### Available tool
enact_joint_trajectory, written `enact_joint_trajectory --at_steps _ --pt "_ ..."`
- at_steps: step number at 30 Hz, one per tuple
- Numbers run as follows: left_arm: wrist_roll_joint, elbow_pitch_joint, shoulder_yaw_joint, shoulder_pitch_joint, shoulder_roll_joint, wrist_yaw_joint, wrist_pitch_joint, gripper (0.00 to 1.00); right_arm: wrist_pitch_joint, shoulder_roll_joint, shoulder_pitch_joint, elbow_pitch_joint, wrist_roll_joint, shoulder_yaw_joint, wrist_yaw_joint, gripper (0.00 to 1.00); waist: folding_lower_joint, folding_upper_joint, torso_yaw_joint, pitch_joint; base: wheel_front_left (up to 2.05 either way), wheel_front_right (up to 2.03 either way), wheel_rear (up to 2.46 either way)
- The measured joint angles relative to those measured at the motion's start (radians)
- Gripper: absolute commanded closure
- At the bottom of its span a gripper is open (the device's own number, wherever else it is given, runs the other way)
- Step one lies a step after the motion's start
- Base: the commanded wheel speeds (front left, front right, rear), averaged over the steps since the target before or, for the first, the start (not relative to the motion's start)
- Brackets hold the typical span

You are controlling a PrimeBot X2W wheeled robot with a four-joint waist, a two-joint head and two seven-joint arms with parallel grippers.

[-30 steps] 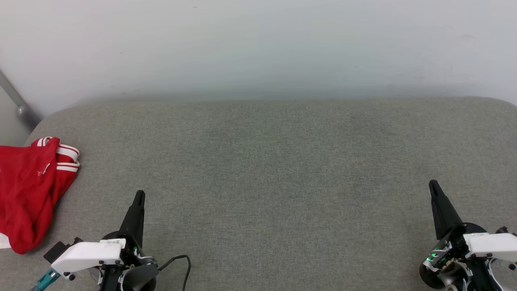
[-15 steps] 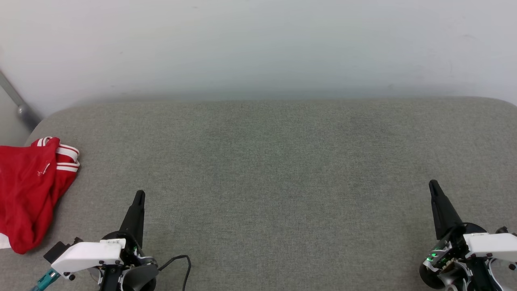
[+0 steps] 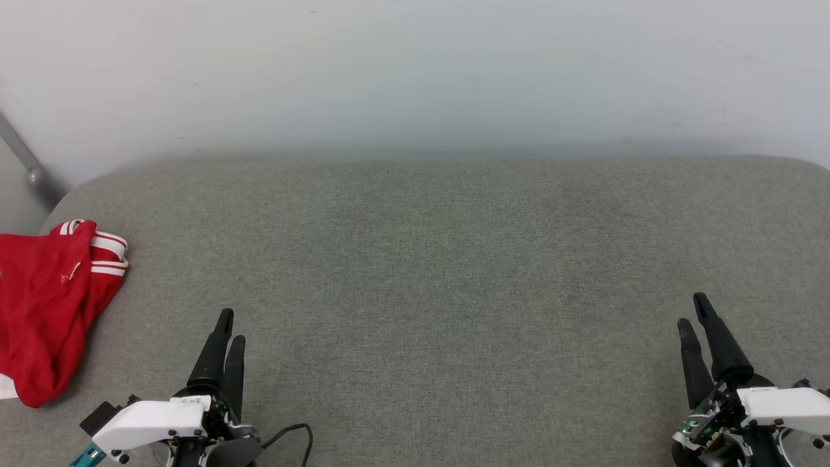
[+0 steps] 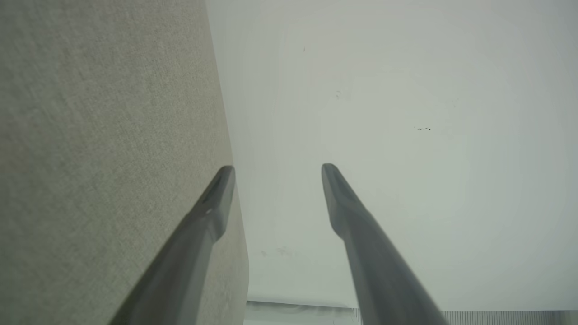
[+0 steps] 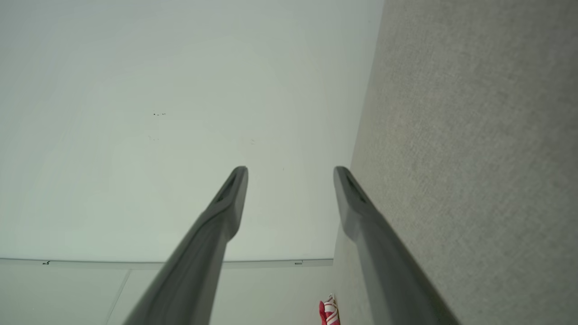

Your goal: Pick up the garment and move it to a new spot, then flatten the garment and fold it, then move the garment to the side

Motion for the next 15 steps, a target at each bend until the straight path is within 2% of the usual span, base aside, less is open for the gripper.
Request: enact_joint_trajectory --at_steps 8,15 --pt "0.029 -0.033 -0.049 0.0 0.003 0.0 -0.043 0.0 -0.04 0.0 0.007 -0.03 -0.055 0.026 0.0 0.0 0.0 0.0 0.002 -0.003 0.0 0.0 0.0" --pt "0.139 -0.067 -0.074 0.0 0.01 0.0 -0.075 0.0 -0.073 -0.002 0.017 -0.058 -0.175 0.036 0.0 0.0 0.0 0.0 0.003 -0.005 0.0 0.0 0.0"
